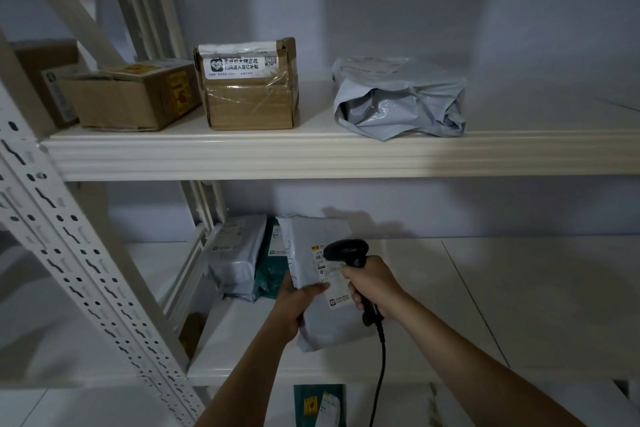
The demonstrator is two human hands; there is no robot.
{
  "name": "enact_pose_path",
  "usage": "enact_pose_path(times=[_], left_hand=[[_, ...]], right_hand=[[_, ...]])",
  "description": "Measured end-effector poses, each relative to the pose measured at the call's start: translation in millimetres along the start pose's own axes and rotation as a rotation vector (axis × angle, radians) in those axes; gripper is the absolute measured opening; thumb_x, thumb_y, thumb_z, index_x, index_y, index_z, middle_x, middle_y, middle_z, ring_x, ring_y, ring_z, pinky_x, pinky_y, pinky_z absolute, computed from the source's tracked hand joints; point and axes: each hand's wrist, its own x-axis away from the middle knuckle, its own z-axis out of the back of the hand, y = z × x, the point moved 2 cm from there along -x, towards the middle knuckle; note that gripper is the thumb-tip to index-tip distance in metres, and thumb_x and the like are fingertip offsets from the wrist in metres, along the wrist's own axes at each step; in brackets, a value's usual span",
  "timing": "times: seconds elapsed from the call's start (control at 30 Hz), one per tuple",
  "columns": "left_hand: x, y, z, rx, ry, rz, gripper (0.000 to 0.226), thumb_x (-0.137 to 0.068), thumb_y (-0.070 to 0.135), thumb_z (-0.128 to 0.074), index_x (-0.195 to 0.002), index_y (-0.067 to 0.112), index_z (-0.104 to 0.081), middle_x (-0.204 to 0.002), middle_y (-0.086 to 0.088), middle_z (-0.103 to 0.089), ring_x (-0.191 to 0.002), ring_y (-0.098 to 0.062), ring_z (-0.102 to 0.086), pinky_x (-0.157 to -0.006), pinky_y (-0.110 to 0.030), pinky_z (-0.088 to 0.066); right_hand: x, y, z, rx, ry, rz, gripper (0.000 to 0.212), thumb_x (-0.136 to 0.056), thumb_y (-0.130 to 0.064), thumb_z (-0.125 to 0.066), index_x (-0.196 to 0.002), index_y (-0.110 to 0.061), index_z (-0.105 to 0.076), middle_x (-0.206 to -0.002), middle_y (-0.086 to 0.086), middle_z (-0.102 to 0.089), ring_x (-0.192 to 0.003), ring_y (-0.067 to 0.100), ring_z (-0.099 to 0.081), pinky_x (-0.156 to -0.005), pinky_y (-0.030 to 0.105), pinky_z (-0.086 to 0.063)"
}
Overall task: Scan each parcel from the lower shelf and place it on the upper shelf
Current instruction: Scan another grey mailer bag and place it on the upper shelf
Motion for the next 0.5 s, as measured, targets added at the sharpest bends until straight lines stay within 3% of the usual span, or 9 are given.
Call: enact_pose_path(times=[0.5], left_hand=[[-9.5,-5.0,-0.7,-0.009,0.021,-0.018,0.066,-0.063,0.004,-0.088,-0.121,0.015,-0.058,-0.106,-0.012,-0.074,-0.094,-0.032,-0.073,-0.076,-0.051,-0.061]], right_hand=[[-1.5,-2.5,6.0,-0.004,-0.038,-0.004,0.007,-0.076,-0.011,-0.055,-0.073,-0.006,-0.057,-0.058,0.011,-0.050,-0.041,0.020,-0.041,-0.044,0.027,-0.036]])
